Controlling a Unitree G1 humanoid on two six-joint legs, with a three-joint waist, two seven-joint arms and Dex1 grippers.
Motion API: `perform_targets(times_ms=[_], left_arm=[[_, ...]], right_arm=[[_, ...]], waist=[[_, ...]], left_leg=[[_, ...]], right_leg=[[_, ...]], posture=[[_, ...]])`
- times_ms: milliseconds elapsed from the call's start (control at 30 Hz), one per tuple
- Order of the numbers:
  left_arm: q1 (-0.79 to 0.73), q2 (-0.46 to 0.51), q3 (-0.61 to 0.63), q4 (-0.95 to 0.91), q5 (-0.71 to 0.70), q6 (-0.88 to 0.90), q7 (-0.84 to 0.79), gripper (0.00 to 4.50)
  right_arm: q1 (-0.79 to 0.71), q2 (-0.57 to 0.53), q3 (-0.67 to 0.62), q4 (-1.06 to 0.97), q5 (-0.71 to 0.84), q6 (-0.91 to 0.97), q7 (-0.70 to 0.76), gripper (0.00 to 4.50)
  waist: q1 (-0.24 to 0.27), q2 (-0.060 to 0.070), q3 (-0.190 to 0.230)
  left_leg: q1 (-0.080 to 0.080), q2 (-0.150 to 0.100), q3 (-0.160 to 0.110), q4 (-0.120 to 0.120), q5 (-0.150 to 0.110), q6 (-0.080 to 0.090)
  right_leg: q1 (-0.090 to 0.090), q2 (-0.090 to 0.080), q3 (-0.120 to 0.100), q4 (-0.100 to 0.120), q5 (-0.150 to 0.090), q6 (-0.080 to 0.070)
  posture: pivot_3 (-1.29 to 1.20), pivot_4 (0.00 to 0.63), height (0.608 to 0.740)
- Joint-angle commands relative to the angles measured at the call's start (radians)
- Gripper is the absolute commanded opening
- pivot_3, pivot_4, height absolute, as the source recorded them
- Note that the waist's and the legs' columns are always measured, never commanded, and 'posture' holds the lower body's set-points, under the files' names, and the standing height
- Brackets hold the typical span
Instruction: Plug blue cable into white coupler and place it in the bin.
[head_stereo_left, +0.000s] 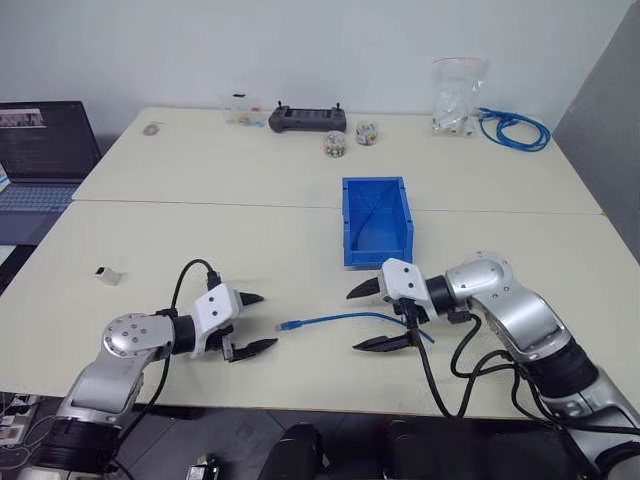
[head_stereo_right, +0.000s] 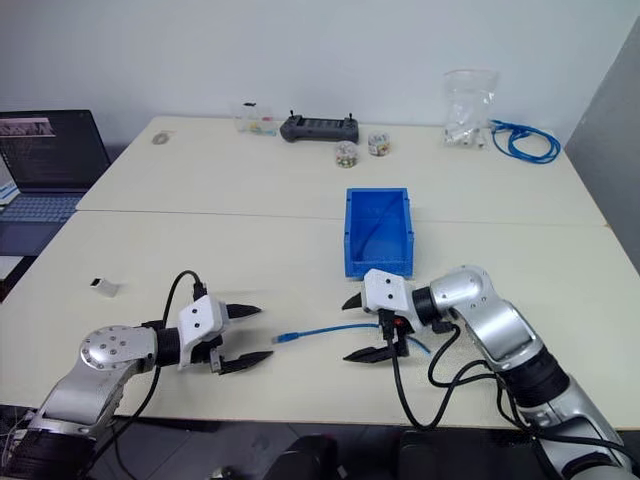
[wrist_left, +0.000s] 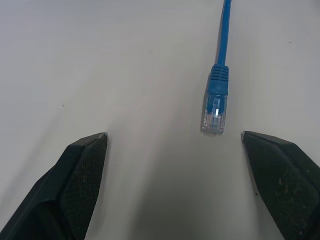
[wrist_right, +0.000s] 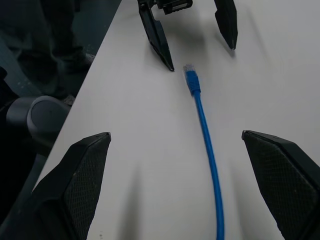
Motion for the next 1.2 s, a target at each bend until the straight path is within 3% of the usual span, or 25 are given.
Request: perform_targets(times_ms=[33, 100, 133, 267, 467, 800, 1000, 1200], left_arm=[[0.012, -0.009, -0.078, 0.049, 0.077, -0.002, 0.014, 4.5], [0.012, -0.003, -0.096, 0.051, 0.075, 0.017, -0.005, 4.5], [0.012, 0.001, -0.103, 0.051, 0.072, 0.027, -0.015, 4.15], [0.011, 0.023, -0.126, 0.04, 0.074, 0.072, -0.047, 3.66], [-0.004, 0.043, -0.162, 0.01, 0.086, 0.134, -0.067, 2.11], [-0.046, 0.009, -0.164, 0.016, 0.066, 0.174, -0.05, 0.23], [-0.054, -0.013, -0.089, -0.107, -0.043, 0.247, -0.055, 0.23], [-0.105, -0.014, -0.035, -0.263, -0.19, 0.394, -0.077, 0.23]], right_arm=[[0.011, 0.006, -0.064, -0.075, 0.061, 0.06, -0.053, 4.48], [0.021, 0.005, -0.094, -0.094, 0.091, 0.094, -0.076, 4.48], [0.024, 0.001, -0.103, -0.102, 0.101, 0.105, -0.083, 4.5], [0.043, -0.014, -0.145, -0.147, 0.146, 0.154, -0.114, 4.5], [0.096, -0.063, -0.181, -0.217, 0.16, 0.148, -0.15, 4.5], [0.18, -0.044, -0.205, -0.24, 0.2, 0.023, -0.183, 4.5], [0.245, -0.045, -0.208, -0.284, 0.256, 0.043, -0.189, 4.5], [0.324, -0.043, -0.257, -0.343, 0.38, 0.121, -0.225, 4.5]], waist=[[0.0, 0.004, -0.003], [0.002, 0.008, -0.005], [0.002, 0.01, -0.007], [0.005, 0.012, -0.008], [0.002, 0.014, -0.01], [0.005, 0.018, -0.014], [0.006, 0.017, -0.013], [0.001, 0.005, -0.006]], left_leg=[[0.001, 0.0, 0.0, 0.0, 0.0, 0.0], [0.002, 0.0, 0.0, 0.0, 0.0, 0.0], [0.002, -0.001, 0.0, 0.0, 0.0, 0.0], [0.002, -0.001, -0.001, 0.0, 0.0, 0.0], [0.002, -0.001, -0.001, 0.0, 0.0, 0.0], [0.002, -0.001, -0.001, 0.0, 0.0, 0.001], [0.002, -0.001, -0.001, 0.0, 0.0, 0.001], [-0.001, -0.001, -0.003, 0.0, 0.0, 0.0]], right_leg=[[0.002, 0.0, 0.0, 0.0, -0.001, 0.001], [0.003, 0.0, 0.0, -0.001, -0.002, 0.003], [0.003, 0.0, 0.0, -0.001, -0.002, 0.003], [0.003, -0.001, 0.0, -0.001, 0.0, 0.001], [0.003, -0.001, 0.0, -0.001, -0.002, 0.004], [0.004, -0.001, 0.0, -0.001, -0.003, 0.005], [0.004, 0.0, 0.0, -0.001, -0.003, 0.005], [0.002, 0.0, -0.001, -0.001, -0.002, 0.004]], posture=[[0.0, 0.15, 0.74], [0.0, 0.15, 0.74], [0.0, 0.15, 0.74], [0.0, 0.15, 0.74], [0.0, 0.15, 0.74], [0.0, 0.15, 0.74], [0.0, 0.15, 0.74], [0.0, 0.15, 0.74]])
